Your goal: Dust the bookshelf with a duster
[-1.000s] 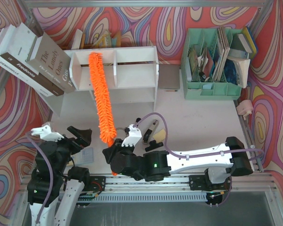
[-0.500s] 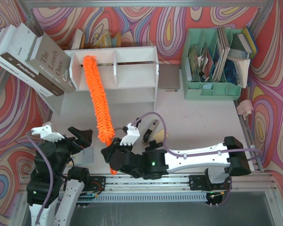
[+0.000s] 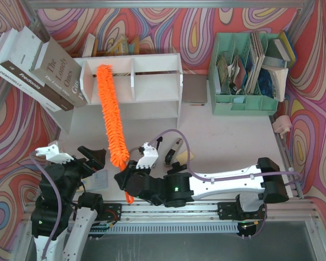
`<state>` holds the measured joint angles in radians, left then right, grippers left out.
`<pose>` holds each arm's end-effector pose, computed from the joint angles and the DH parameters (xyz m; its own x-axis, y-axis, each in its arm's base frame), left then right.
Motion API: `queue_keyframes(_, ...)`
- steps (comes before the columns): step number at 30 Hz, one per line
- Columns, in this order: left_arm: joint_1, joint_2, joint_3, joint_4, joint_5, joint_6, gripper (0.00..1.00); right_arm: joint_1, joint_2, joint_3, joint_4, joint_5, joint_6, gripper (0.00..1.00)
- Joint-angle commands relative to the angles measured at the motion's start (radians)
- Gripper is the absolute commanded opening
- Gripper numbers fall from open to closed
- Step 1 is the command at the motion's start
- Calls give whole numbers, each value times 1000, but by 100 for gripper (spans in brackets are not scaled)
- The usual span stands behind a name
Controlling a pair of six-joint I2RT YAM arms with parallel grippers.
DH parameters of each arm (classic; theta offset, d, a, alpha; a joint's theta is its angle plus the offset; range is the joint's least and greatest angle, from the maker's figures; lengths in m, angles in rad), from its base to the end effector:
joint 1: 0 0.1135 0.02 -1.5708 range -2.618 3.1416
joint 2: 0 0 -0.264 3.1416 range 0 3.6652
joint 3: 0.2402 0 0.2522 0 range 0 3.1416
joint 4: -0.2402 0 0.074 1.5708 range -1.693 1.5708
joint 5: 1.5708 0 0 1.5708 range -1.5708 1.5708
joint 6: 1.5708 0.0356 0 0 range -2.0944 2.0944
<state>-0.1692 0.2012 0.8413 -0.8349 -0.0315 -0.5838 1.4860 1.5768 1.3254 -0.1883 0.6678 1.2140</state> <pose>0.0292 -0.0039 0.3395 -0.2352 -0.5187 -0.8220 0.0099 0.8444 -0.5357 0.0530 0.3628 0.3313 -0.7012 0.4374 -0.5630 -0.2229 0.6157 0.7558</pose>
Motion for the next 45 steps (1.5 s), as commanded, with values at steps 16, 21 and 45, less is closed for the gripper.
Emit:
queue_keyframes(16, 6, 4, -10, 19, -8, -8, 98, -6, -73, -10, -78, 184, 107, 0)
queue_keyframes(21, 7, 7, -10, 21, -7, -8, 98, -6, -59, -1, -46, 150, 71, 0)
queue_keyframes(45, 7, 6, -10, 18, -5, -6, 98, 95, -118, 61, -33, 301, -141, 0)
